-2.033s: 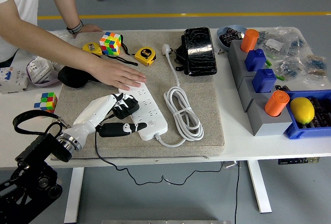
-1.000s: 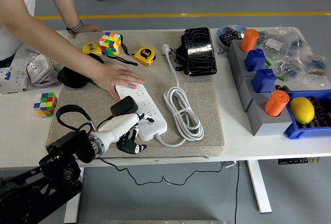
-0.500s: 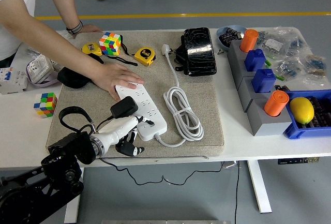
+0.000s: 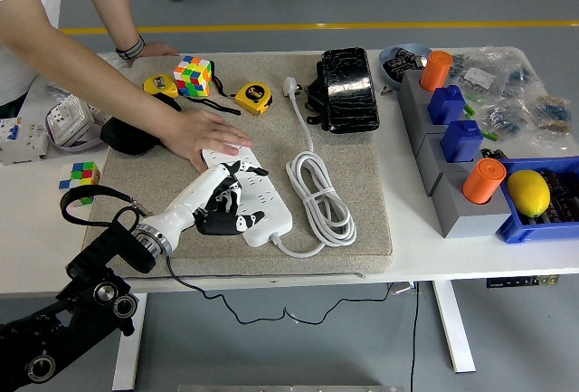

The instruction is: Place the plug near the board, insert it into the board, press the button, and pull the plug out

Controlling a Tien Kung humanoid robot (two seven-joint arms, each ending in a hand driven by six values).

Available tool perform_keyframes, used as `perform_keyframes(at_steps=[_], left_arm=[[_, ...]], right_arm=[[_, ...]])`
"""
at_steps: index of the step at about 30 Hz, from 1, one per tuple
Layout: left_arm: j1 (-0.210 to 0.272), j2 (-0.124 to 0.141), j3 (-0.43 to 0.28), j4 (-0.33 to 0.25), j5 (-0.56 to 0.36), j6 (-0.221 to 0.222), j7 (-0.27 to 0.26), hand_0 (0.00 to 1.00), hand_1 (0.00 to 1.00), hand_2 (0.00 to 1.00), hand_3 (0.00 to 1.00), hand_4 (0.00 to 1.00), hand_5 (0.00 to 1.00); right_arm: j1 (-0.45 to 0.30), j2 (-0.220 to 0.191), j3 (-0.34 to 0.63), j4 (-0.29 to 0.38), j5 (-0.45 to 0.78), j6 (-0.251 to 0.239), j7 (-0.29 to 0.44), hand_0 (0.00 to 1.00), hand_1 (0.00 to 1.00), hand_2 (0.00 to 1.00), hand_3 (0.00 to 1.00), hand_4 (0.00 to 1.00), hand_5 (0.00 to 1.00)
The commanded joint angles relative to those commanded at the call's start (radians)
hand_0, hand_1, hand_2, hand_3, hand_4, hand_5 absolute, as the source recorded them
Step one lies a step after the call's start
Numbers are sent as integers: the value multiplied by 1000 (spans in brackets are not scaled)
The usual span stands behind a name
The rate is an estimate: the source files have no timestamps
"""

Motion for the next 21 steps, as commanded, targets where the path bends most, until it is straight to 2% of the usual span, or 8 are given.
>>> perform_keyframes(at_steps=[1,6,7,9,12,13,21], left_arm=[[3,-3,-3,23,-45,29,-42,247,295,398,520,799,242],[3,-12,-13,94,-252,78,-193,247,295,398,520,799,242],[3,-15,-16,105,-291,84,-219,400,488,527,464,813,279],[4,-18,-23,119,-374,92,-256,400,488,527,464,813,279],[3,-20,-34,124,-463,95,-260,400,488,527,464,813,279],[3,-20,-35,124,-465,95,-257,403,489,520,471,834,313],[0,-18,-34,120,-455,96,-240,407,488,519,478,824,323]], right_arm=[[0,0,-2,0,1,0,0,494,585,541,507,837,369],[0,2,-7,-2,5,-1,-1,494,585,541,507,837,369],[0,2,-9,-2,7,-1,-1,493,584,541,507,837,368],[0,2,-9,-1,6,-1,-1,493,584,541,507,837,368],[3,2,-13,-2,9,-1,-1,493,584,541,507,837,368],[3,2,-14,-2,10,-2,-1,493,585,542,508,837,368],[3,1,-17,-2,16,-2,-2,494,584,541,507,837,368]])
